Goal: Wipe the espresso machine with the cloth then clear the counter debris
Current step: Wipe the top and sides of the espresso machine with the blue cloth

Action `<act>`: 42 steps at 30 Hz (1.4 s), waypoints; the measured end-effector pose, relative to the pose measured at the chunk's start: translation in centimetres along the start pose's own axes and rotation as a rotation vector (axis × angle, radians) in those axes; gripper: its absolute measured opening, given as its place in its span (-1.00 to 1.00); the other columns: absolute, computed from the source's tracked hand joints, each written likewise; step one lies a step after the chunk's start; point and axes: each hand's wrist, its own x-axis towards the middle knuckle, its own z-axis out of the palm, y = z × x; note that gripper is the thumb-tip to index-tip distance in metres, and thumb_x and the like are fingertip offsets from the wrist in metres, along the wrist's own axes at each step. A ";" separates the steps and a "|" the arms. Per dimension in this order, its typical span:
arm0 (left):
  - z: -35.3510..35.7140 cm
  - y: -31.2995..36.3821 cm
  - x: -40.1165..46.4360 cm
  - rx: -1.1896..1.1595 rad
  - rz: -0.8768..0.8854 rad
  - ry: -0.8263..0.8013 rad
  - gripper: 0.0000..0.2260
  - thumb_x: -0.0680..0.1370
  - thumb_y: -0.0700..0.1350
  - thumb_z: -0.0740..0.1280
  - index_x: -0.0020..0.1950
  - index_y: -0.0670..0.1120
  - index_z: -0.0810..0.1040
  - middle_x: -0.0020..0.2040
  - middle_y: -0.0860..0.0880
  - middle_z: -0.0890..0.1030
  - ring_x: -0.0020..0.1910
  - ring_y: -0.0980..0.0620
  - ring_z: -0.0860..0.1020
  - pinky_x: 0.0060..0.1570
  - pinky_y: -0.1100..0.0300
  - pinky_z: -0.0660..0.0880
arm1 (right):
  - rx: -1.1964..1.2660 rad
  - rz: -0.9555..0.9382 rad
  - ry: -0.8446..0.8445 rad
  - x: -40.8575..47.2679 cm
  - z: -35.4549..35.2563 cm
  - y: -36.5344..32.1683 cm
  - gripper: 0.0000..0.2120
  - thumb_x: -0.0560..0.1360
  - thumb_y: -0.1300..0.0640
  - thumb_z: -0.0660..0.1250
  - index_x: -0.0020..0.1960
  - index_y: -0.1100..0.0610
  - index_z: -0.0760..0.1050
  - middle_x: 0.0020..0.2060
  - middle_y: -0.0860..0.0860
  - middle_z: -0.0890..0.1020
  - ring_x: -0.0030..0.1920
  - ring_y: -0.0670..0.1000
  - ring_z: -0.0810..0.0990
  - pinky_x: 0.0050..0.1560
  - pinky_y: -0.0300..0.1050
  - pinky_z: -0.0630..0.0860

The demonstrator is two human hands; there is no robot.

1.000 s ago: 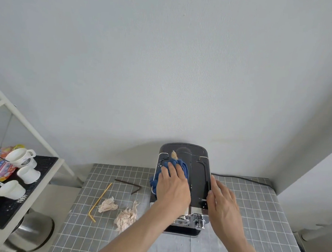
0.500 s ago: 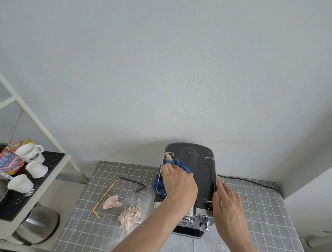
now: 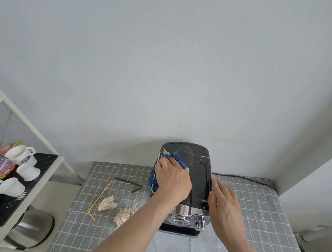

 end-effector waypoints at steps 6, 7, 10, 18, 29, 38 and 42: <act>0.4 -0.9 -2.0 -0.033 0.206 0.124 -0.50 0.65 0.02 0.15 0.51 -0.24 0.33 0.38 -0.25 0.49 0.28 -0.22 0.37 0.19 -0.12 0.35 | 0.013 -0.039 0.036 0.0 -0.3 -0.5 -0.51 0.65 0.14 0.03 0.56 0.10 0.32 0.32 -0.09 0.55 0.27 -0.09 0.39 0.34 0.03 0.45; 0.4 -0.7 -2.4 -0.039 0.251 0.139 -0.50 0.63 0.01 0.20 0.51 -0.22 0.35 0.37 -0.23 0.51 0.25 -0.21 0.38 0.17 -0.11 0.36 | 0.010 -0.051 0.042 0.0 -0.3 -0.5 -0.51 0.65 0.16 0.04 0.56 0.12 0.33 0.31 -0.07 0.56 0.27 -0.07 0.41 0.35 0.02 0.44; 0.4 -1.2 -2.4 -0.067 0.337 0.170 -0.46 0.60 -0.02 0.26 0.56 -0.16 0.29 0.50 -0.18 0.41 0.26 -0.20 0.37 0.20 -0.11 0.36 | 0.019 -0.057 0.065 0.1 -0.1 -0.4 -0.53 0.64 0.17 0.07 0.53 0.15 0.38 0.29 -0.03 0.58 0.26 -0.05 0.40 0.31 0.05 0.48; -0.8 -1.4 3.6 -0.005 0.387 0.167 -0.52 0.64 -0.02 0.19 0.55 -0.12 0.28 0.54 -0.15 0.35 0.28 -0.23 0.35 0.20 -0.16 0.31 | 0.003 -0.069 0.033 0.0 0.4 0.3 -0.49 0.67 0.04 -0.04 0.57 0.11 0.30 0.34 -0.06 0.56 0.32 0.05 0.46 0.34 0.04 0.44; 0.7 -1.6 4.1 -0.198 0.429 0.121 -0.60 0.68 -0.04 0.11 0.54 0.03 0.32 0.61 0.02 0.26 0.48 -0.24 0.22 0.35 -0.17 0.29 | -0.017 0.028 -0.014 0.1 0.1 0.3 -0.54 0.70 0.11 0.07 0.59 -0.07 0.24 0.40 -0.17 0.50 0.43 0.09 0.36 0.31 0.16 0.48; 1.7 -3.8 -1.6 -0.410 0.689 0.049 -0.65 0.65 -0.09 0.11 0.30 0.03 0.61 0.50 0.14 0.46 0.64 -0.06 0.08 0.53 -0.23 0.16 | -0.042 0.055 -0.074 0.1 -0.4 0.3 -0.52 0.69 0.00 0.04 0.60 -0.03 0.26 0.46 -0.16 0.46 0.47 0.09 0.33 0.33 0.17 0.47; 3.1 -4.9 -5.7 -0.498 0.723 0.115 -0.71 0.65 0.06 0.19 0.10 0.05 0.70 0.32 0.21 0.61 0.61 0.03 0.17 0.56 -0.14 0.13 | -0.072 0.055 -0.085 0.0 -0.6 0.2 -0.52 0.69 -0.02 0.03 0.60 -0.05 0.24 0.48 -0.18 0.44 0.51 0.09 0.30 0.32 0.17 0.48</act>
